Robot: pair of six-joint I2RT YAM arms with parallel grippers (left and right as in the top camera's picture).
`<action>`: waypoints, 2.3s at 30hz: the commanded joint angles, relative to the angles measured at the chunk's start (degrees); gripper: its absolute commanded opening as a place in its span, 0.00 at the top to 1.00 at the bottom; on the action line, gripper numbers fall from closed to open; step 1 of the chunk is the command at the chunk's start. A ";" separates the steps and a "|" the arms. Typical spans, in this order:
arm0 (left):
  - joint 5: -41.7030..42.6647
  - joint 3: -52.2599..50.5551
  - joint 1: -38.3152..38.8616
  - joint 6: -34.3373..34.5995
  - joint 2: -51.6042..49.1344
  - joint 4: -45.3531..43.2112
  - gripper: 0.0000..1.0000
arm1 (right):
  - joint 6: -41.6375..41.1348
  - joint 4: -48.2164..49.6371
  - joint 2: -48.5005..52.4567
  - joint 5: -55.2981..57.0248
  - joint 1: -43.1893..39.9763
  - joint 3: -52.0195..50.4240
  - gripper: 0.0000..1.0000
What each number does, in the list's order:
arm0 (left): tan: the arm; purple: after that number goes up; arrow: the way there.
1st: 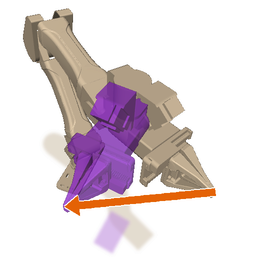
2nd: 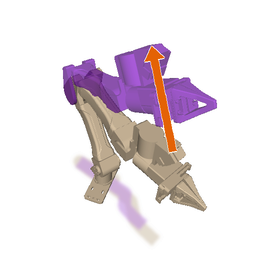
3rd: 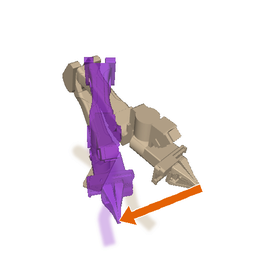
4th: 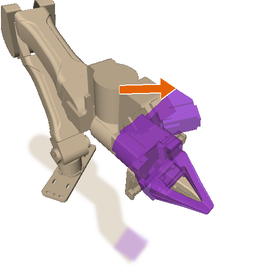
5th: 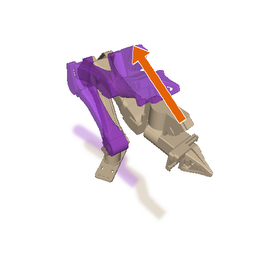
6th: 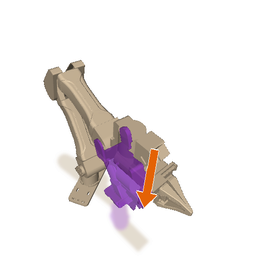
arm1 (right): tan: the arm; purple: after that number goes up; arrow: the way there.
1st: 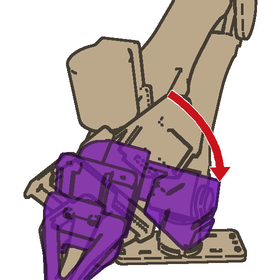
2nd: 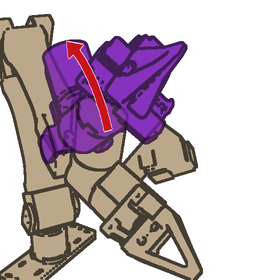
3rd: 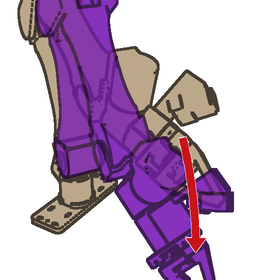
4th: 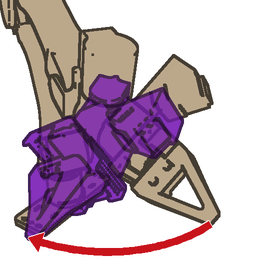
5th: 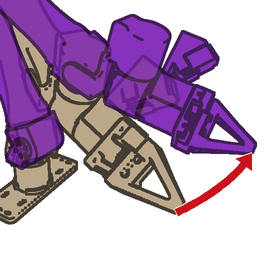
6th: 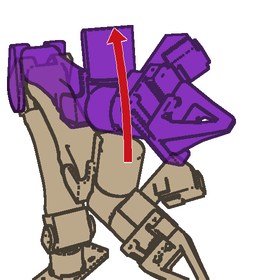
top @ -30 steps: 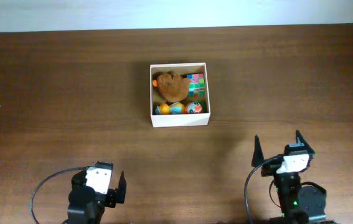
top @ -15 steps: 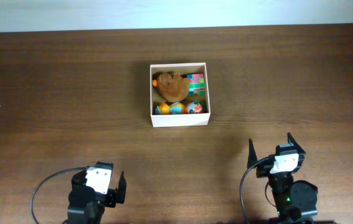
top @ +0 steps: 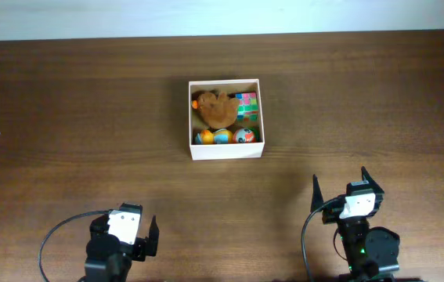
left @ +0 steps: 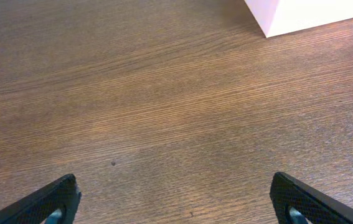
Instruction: Pack container
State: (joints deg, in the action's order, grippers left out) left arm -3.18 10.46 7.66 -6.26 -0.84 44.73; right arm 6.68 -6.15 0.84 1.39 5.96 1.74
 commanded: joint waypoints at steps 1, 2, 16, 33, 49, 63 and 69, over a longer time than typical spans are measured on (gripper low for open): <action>0.44 -0.26 -0.33 -0.72 0.55 -0.11 0.01 | 0.39 0.22 -0.66 -0.76 -0.46 -0.74 0.01; 0.44 -0.26 -0.33 -0.72 0.55 -0.11 0.01 | 0.37 0.20 -0.66 -0.76 -0.46 -0.74 0.01; 1.22 -0.24 -0.33 -0.72 0.55 -7.93 0.01 | 0.37 0.20 -0.66 -0.76 -0.46 -0.74 0.01; 4.98 -9.51 -0.33 -2.84 0.55 -49.07 0.01 | 0.39 0.20 -0.66 -0.76 -0.44 -0.74 0.01; 3.87 -9.99 -0.33 -5.64 0.55 -40.09 0.01 | 0.39 0.22 -0.66 -0.76 -0.46 -0.74 0.01; 3.87 -9.97 -0.33 -5.64 0.55 -40.09 0.01 | 0.39 0.20 -0.66 -0.76 -0.46 -0.74 0.01; 3.87 -9.97 -0.33 -5.64 0.55 -40.09 0.01 | 0.39 0.22 -0.66 -0.76 -0.44 -0.74 0.01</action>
State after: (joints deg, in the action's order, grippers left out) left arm 0.69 0.60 7.66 -10.96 -0.62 4.12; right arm 6.70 -5.98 0.80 1.34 5.96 1.67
